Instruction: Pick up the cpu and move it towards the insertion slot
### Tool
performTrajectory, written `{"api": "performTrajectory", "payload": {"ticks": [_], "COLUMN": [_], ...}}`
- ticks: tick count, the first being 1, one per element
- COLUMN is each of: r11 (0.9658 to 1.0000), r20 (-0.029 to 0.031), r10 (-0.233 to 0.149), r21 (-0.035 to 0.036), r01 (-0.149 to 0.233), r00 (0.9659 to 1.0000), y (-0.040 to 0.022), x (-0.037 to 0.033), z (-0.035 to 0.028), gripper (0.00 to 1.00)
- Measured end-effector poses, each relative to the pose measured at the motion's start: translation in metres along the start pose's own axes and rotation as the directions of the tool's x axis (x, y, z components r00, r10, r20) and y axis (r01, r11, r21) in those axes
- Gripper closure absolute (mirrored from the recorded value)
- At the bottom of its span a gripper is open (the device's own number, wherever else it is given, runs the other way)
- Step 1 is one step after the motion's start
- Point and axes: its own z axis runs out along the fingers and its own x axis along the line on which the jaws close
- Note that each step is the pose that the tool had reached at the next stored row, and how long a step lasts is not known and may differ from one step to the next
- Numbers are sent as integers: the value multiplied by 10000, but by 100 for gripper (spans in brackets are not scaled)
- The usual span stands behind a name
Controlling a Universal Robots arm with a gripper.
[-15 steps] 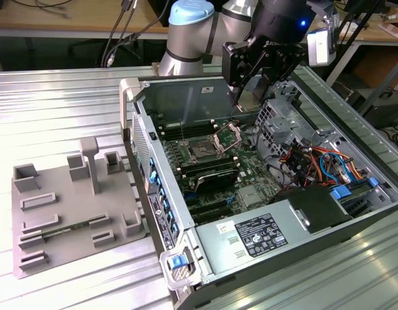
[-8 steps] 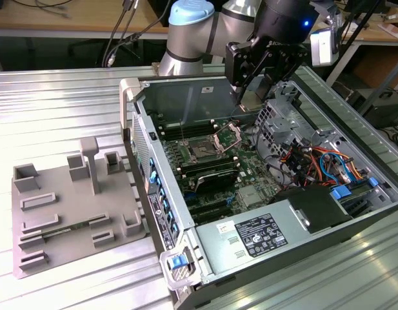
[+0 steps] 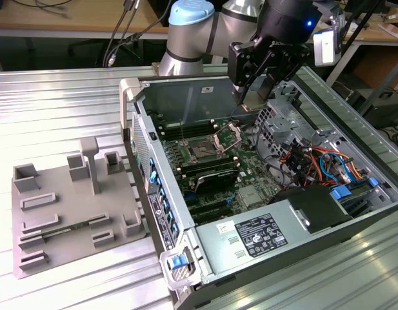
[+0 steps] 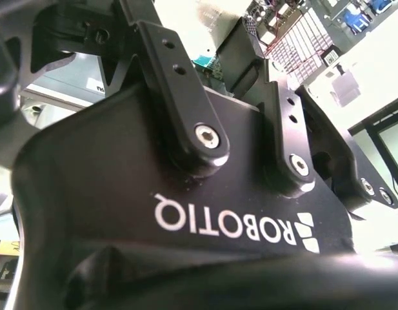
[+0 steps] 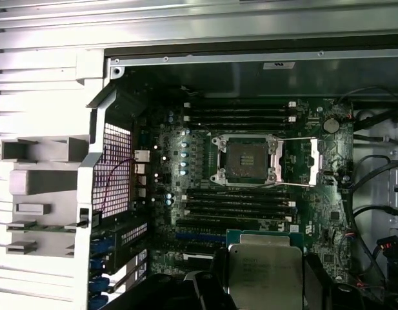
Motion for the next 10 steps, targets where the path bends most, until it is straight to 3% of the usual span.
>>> {"api": "performTrajectory", "payload": {"ticks": [10], "r11": [10000], "r20": [0], "r10": [0], "r21": [1], "r01": [0], "r00": [10000], "y": [-2], "x": [-54], "z": [0], "gripper": [45]}}
